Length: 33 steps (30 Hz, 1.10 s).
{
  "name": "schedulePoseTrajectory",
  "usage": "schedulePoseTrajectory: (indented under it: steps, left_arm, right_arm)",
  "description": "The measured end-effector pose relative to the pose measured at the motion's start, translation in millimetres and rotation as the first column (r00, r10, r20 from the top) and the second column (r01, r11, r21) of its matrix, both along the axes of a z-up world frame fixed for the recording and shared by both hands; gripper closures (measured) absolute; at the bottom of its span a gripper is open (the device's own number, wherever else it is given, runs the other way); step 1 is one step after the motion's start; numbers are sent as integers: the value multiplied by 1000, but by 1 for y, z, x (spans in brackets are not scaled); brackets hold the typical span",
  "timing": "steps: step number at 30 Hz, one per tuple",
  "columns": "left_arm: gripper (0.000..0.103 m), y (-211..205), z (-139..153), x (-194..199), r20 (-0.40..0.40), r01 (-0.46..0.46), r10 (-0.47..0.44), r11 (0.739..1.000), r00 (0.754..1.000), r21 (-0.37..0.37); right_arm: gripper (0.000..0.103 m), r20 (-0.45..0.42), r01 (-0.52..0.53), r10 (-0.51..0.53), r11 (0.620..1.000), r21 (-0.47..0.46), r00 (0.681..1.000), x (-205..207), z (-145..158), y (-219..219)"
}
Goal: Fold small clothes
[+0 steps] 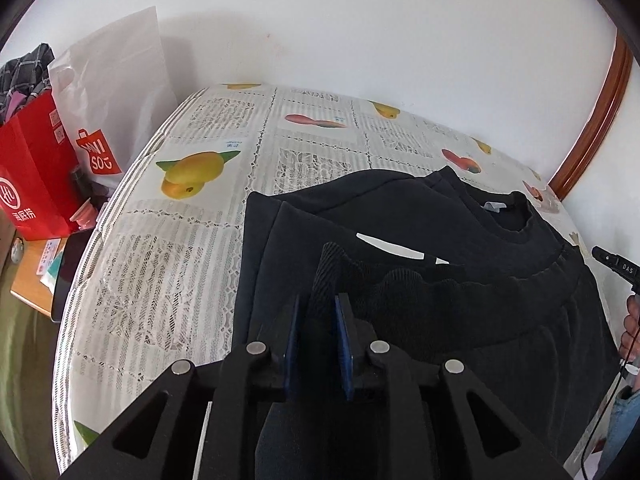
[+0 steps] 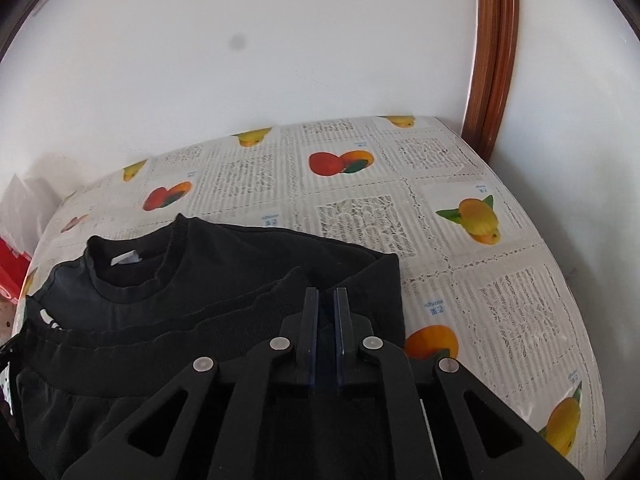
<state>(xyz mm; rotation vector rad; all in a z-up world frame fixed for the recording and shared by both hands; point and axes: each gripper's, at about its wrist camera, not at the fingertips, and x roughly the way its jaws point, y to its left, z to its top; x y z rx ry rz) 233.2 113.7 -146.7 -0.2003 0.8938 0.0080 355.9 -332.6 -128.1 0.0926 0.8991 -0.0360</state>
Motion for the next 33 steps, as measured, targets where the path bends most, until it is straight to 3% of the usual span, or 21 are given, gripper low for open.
schedulePoseTrajectory:
  steps: [2,7,15,20,27,33]
  left_arm:
    - [83,2,3,-7,-4,-3,3,1000,1000,-6]
    - [73,9,17,-36,17,-19,19,1000,1000,-9]
    - [48,30,35,-101,82,-40,40,999,996,-2]
    - [45,56,31,-134,64,-75,74,997,995,1]
    - [43,92,17,-164,28,-110,111,994,993,-19]
    - [43,109,11,-172,26,-93,95,994,995,-51]
  right_arm:
    - [74,15,-35,35,999,-7,999,-11,11,20]
    - [58,44,-161,162,987,-22,986,-42,30,86]
    - [55,35,-304,303,953,20,952,-96,33,186]
    - [52,19,-406,405,913,53,914,-136,26,246]
    - [50,-19,-593,593,805,-5,805,-200,7,325]
    - [50,-10,-727,727,686,-35,687,-250,-5,371]
